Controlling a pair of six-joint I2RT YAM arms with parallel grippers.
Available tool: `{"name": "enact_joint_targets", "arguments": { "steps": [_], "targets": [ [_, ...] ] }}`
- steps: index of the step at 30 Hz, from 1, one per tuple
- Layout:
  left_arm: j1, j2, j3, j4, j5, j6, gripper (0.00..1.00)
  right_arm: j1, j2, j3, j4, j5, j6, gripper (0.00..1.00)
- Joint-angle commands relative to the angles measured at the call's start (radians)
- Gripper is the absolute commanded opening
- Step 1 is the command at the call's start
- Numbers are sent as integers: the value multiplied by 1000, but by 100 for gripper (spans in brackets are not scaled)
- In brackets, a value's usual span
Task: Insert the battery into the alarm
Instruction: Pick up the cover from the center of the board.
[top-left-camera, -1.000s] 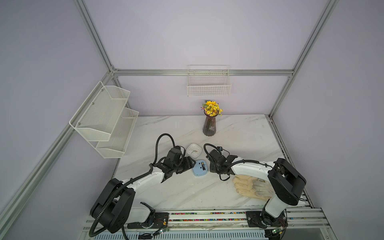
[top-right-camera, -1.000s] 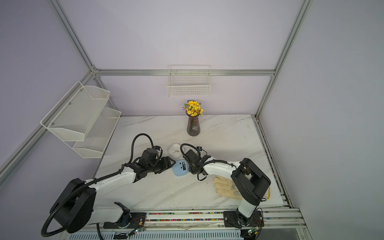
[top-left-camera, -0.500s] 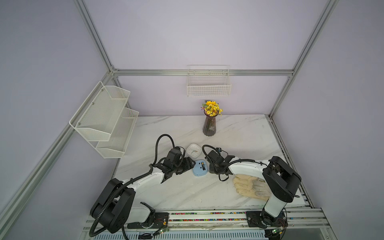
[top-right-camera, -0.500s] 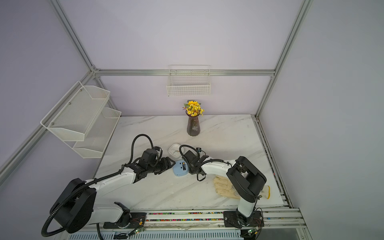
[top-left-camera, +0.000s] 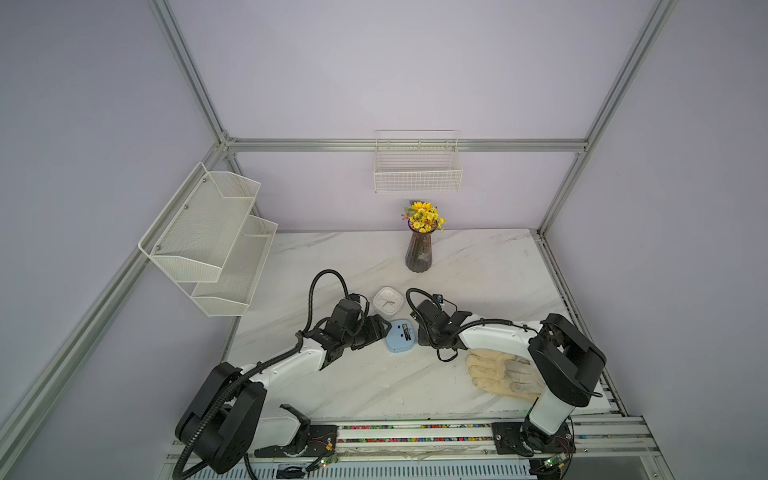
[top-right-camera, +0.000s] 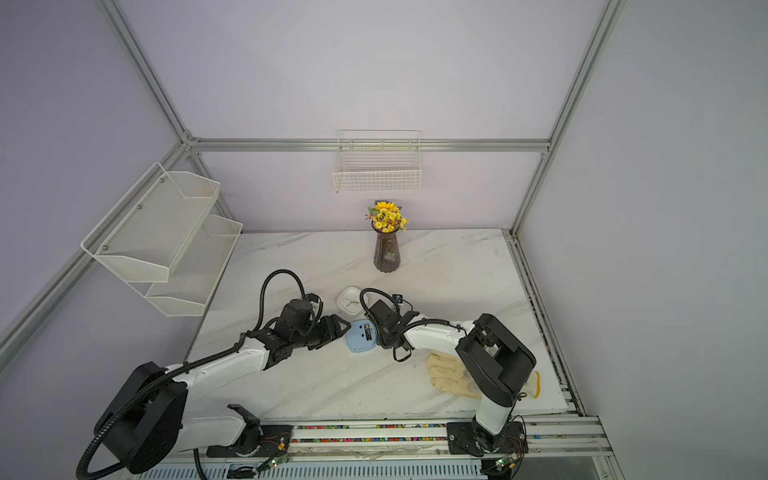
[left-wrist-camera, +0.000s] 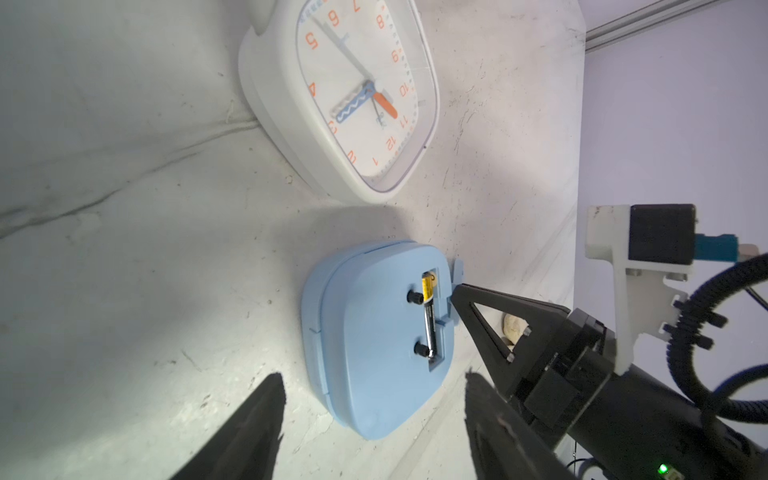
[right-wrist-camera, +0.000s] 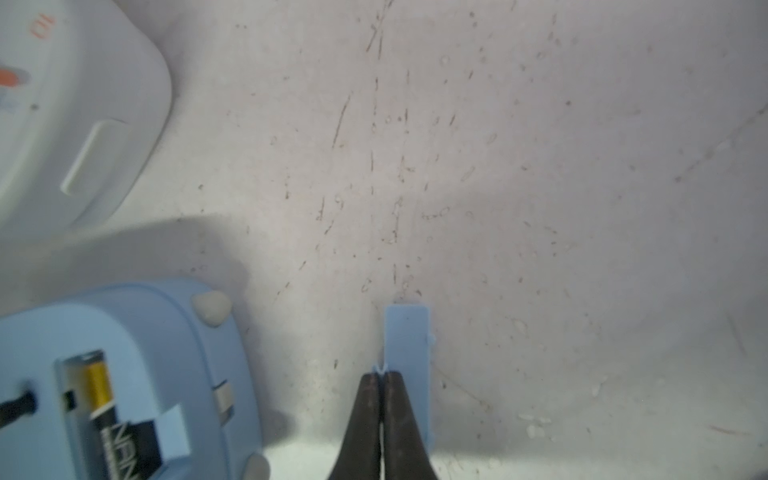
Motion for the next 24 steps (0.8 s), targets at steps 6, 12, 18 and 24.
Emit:
{"name": "enact_joint_targets", "arguments": {
  "steps": [6, 12, 18, 24],
  "targets": [
    [-114, -138, -13, 86, -93, 144, 74, 3, -236, -98, 230, -100, 140, 0],
    [-204, -210, -62, 176, -157, 223, 74, 4, -358, -160, 376, -147, 274, 0],
    [-245, -234, -105, 259, -211, 306, 73, 4, -412, -244, 602, -214, 423, 0],
    [-255, -201, -103, 352, -182, 391, 68, 37, -408, -290, 740, -217, 507, 0]
  ]
}}
